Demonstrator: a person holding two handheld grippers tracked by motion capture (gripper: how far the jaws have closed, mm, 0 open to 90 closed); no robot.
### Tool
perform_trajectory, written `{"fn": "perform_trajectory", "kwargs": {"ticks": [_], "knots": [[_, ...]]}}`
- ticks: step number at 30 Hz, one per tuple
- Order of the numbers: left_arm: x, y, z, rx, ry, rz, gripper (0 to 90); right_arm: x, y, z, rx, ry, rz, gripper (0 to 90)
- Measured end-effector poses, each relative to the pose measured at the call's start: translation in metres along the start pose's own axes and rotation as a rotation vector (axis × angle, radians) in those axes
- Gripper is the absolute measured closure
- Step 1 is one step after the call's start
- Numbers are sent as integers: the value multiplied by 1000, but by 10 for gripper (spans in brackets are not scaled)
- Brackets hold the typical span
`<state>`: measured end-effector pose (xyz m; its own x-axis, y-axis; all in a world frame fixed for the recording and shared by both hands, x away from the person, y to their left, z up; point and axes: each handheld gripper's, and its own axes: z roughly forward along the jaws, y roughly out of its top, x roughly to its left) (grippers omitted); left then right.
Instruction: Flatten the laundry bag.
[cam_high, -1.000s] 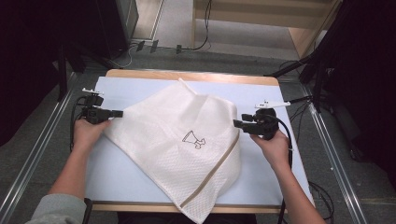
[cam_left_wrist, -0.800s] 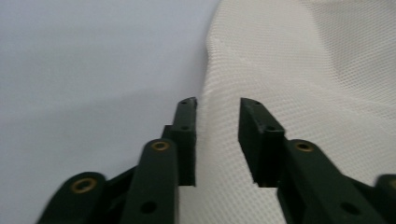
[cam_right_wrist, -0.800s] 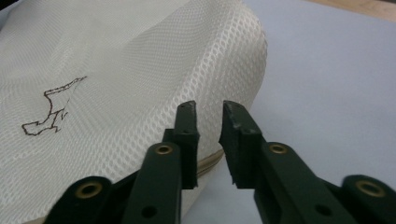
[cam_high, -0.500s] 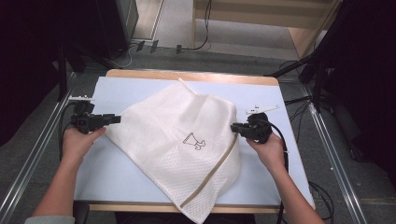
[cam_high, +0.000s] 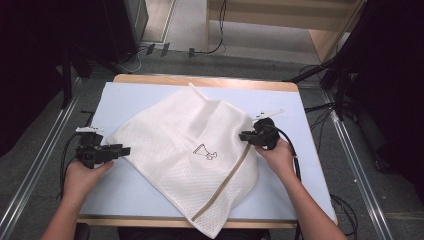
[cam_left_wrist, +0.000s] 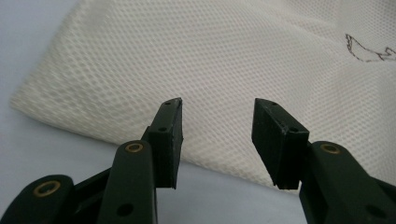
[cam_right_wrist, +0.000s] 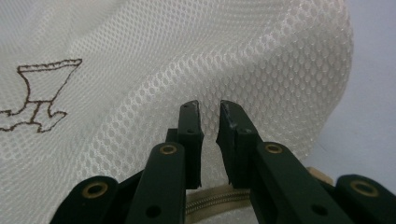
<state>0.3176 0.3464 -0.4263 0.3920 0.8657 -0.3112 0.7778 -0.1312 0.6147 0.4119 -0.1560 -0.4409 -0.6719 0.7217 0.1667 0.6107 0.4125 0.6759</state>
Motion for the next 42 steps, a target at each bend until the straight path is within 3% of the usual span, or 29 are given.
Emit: {"fn": "perform_trajectory", "kwargs": {"ticks": [8, 12, 15, 17, 20, 23, 27, 30, 33, 37, 42], "knots": [[-6, -14, 0, 18, 45, -19, 531, -5, -2, 20, 38, -6, 3, 796], [-5, -20, 0, 33, 73, -29, 504, -6, -2, 22, 16, 10, 10, 782], [-2, -21, 5, 53, 91, -31, 466, -8, -1, 17, -15, -7, 0, 743], [-2, -21, 10, 43, 76, -39, 442, -12, 0, 12, -38, -31, 3, 720], [-4, -18, 16, 30, 67, -48, 431, -23, 2, 3, -81, -66, 29, 649], [-7, -16, 20, 22, 75, -59, 433, -35, 3, -2, -122, -108, 54, 517], [-8, -12, 25, 13, 97, -71, 532, -50, 1, 8, -100, -121, 85, 432], [-7, -10, 28, 13, 103, -71, 615, -54, -2, 18, -69, -115, 93, 451], [-5, -8, 30, 11, 83, -80, 712, -54, -3, 23, -53, -81, 101, 502], [-2, 1, 38, 41, 39, -63, 827, -54, -5, 25, -27, -69, 114, 562], [0, 13, 44, 42, 8, -72, 885, -53, -4, 21, -14, -60, 125, 746]]}}
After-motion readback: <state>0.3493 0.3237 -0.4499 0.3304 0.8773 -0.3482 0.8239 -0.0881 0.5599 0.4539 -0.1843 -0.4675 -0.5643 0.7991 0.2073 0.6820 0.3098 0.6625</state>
